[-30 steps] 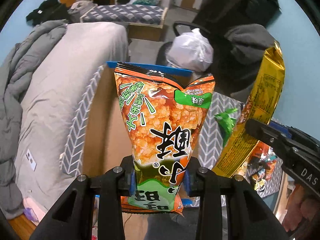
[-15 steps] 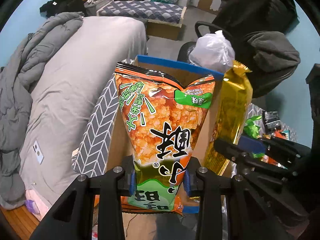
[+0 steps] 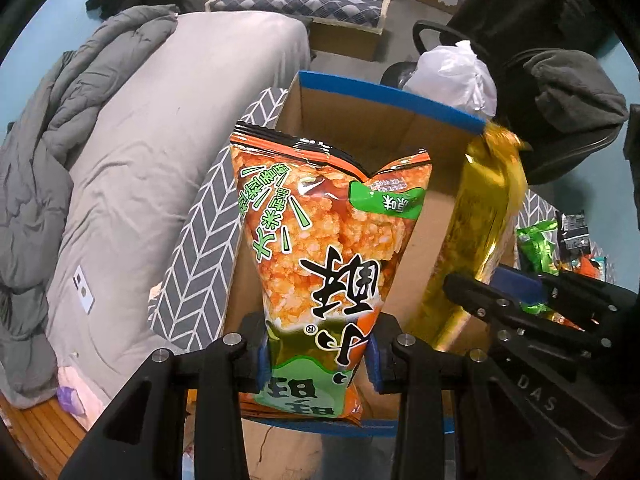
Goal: Organize snacks
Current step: 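Carry both snacks over the cardboard box and open both tools to drop them, then move both tools back over the remaining snacks on the table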
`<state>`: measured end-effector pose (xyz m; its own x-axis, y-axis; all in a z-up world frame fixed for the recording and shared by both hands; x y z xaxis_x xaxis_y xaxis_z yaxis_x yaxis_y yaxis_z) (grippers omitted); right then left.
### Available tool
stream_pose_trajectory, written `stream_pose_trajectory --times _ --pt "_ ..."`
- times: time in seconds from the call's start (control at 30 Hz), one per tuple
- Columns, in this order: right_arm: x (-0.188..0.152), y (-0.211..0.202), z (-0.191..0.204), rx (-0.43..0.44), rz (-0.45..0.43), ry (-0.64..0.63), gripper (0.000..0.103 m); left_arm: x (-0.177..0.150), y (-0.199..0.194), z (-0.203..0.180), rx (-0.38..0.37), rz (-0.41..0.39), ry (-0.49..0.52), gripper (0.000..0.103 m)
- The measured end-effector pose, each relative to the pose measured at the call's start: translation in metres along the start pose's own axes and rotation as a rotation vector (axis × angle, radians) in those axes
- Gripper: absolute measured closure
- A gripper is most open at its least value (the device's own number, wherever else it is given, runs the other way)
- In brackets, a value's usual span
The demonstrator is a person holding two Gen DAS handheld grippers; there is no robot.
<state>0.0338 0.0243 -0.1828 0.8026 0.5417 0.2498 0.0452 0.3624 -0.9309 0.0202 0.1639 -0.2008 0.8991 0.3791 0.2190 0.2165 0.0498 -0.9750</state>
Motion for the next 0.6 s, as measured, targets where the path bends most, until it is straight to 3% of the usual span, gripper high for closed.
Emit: stream_pose_trajectory --times 0.13,0.23,0.33,0.4,0.6 --pt "-0.001 0.000 -0.005 -0.022 0.002 0.011 0.071 -0.002 0.000 0.001 0.003 -0.003 -0.002 0.050" --pt "-0.002 -0.006 -0.008 -0.041 -0.012 0.019 0.060 -0.003 -0.004 0.001 0.014 -0.020 -0.001 0.042" --pt "-0.004 -0.012 -0.014 -0.058 -0.021 0.032 0.053 -0.003 -0.006 0.000 0.016 -0.023 0.000 0.040" --pt "-0.007 -0.018 -0.020 -0.067 -0.030 0.050 0.038 -0.003 -0.008 -0.001 0.011 -0.016 -0.001 0.040" --pt "-0.016 -0.034 -0.039 -0.117 -0.047 0.078 0.032 -0.004 -0.017 -0.012 -0.008 -0.023 0.002 0.035"
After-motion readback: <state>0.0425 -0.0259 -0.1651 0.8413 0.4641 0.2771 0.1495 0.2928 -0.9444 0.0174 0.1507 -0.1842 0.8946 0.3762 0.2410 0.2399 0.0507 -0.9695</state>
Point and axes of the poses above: each gripper's, at about its wrist camera, not at the fingertips, and y roughly the way its jaws point, z to its left, x to its top, the point moved 6 cm from there along y, roughly the way its jaws point, and after that the axes turned 7 degrees about -y, right-handed, at the moved point
